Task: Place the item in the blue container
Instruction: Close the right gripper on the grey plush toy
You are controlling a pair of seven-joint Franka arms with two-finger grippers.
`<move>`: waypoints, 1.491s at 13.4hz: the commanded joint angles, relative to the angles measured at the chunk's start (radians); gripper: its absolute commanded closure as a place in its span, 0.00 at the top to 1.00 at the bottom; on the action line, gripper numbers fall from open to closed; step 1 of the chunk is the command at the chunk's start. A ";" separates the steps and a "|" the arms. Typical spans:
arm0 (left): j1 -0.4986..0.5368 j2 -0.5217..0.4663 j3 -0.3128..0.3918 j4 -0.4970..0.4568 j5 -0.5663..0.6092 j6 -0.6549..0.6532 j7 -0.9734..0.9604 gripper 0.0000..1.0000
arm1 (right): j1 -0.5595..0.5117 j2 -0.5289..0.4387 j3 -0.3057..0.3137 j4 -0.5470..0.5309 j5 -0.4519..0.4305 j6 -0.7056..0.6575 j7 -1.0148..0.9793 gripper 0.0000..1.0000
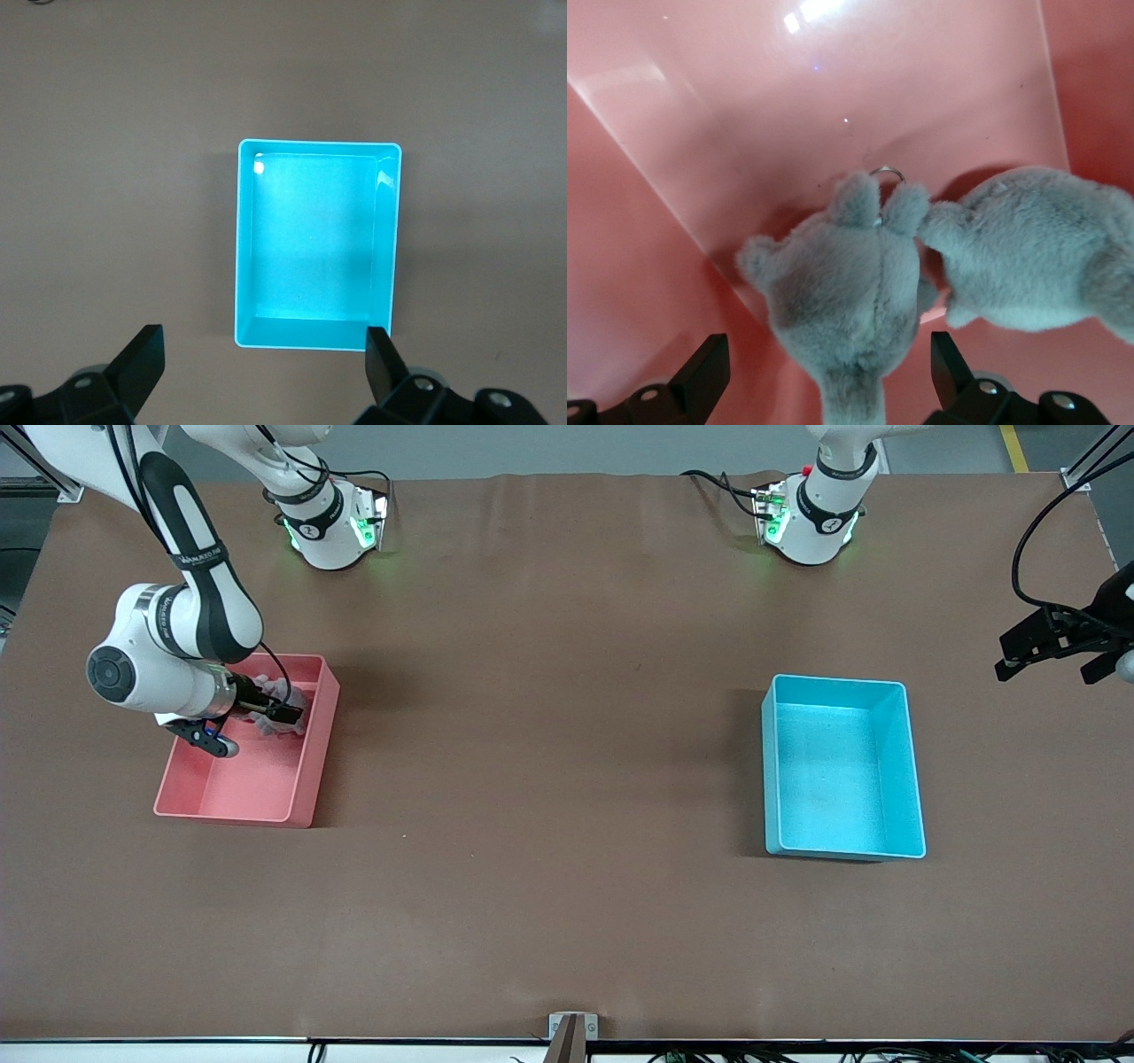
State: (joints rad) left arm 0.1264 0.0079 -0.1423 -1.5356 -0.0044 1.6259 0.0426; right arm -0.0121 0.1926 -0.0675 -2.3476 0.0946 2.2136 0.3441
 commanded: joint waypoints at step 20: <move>-0.001 0.017 -0.019 0.019 -0.017 -0.005 -0.004 1.00 | 0.162 0.019 0.008 0.510 0.060 -0.600 0.393 0.00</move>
State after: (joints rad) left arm 0.1252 0.0129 -0.1460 -1.5356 -0.0044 1.6259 0.0425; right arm 0.0587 0.2070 -0.0613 -1.8926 0.1151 1.6459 0.5901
